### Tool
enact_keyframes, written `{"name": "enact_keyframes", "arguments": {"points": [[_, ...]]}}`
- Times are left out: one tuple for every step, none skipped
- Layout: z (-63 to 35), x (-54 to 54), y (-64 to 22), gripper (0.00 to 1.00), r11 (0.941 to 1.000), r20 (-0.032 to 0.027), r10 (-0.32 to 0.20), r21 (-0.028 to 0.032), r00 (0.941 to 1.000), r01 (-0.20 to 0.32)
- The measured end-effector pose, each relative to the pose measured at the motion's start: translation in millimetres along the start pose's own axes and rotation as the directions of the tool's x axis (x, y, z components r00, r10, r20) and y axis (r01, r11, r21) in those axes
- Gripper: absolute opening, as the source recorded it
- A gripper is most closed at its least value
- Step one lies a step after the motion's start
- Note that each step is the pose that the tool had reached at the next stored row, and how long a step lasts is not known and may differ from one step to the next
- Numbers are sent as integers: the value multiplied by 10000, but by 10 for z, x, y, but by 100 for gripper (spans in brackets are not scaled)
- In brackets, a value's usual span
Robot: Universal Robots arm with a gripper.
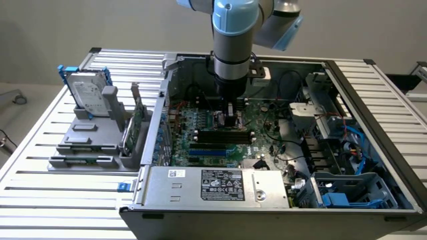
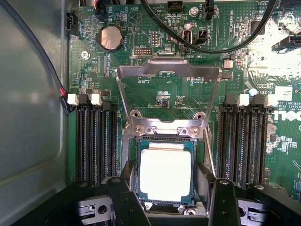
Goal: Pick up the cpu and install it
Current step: 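Close the cpu cover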
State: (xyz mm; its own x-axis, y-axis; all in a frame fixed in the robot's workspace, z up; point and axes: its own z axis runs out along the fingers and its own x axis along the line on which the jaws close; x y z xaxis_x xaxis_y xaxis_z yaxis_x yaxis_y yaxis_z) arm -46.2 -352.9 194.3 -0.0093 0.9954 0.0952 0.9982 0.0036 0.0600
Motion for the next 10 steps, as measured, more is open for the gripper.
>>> {"name": "enact_keyframes", "arguments": {"points": [[-1,0,0,62,10000,3,0,1,10000,0],[-1,0,0,62,10000,3,0,1,10000,0],[-1,-1,0,62,10000,3,0,2,10000,0],[-1,0,0,62,10000,3,0,1,10000,0],[-1,-1,0,62,10000,3,0,1,10000,0],[-3,0,0,62,10000,3,0,2,10000,0],[-8,0,0,62,10000,5,0,3,10000,0],[-13,0,0,62,10000,3,0,2,10000,0],[-23,1,1,62,10000,4,0,2,10000,0],[-36,2,2,62,10000,3,0,2,10000,0]]}}
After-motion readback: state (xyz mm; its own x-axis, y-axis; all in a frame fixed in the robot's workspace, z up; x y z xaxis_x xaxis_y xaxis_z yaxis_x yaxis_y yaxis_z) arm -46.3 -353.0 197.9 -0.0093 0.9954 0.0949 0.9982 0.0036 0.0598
